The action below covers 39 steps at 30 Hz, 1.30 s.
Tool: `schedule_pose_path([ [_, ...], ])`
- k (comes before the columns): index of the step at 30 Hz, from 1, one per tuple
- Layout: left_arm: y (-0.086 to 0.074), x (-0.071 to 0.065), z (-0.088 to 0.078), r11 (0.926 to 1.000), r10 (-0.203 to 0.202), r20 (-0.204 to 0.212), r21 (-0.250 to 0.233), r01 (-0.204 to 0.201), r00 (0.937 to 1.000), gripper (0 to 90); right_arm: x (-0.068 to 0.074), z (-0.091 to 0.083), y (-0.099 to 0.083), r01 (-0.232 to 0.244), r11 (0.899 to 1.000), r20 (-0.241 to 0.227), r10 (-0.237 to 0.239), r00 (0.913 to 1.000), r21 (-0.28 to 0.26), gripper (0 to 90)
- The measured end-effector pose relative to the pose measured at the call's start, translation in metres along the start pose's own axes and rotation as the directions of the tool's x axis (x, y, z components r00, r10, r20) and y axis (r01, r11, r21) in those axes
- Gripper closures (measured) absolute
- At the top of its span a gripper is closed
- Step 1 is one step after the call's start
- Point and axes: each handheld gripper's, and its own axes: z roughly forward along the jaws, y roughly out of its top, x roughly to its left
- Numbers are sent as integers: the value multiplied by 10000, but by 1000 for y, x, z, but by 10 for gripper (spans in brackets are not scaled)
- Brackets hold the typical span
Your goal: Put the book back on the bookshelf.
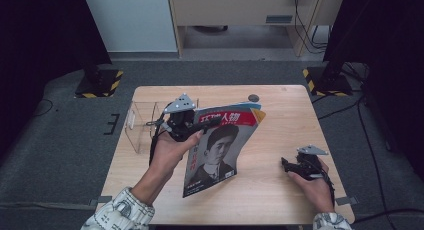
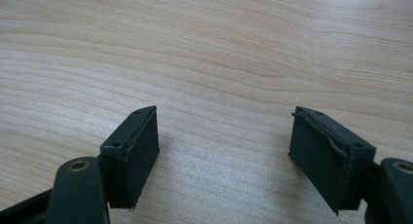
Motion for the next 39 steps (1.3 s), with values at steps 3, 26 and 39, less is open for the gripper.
schedule_pose_path([
  [3, 0, 3, -6, 10000, 45, -115, -13, -46, 9999, 866, 0, 0, 0, -4, 10000, -1, 4, 10000, 1, 264],
  [26, -7, 16, -51, 9993, -53, -623, -371, 30, 9980, 866, 0, 0, 0, -2, 10000, -1, 2, 10000, 1, 264],
  [39, -10, 24, -69, 9986, -178, -913, -508, 132, 9957, 865, 0, 0, 0, -5, 10000, 0, 5, 10000, 2, 264],
])
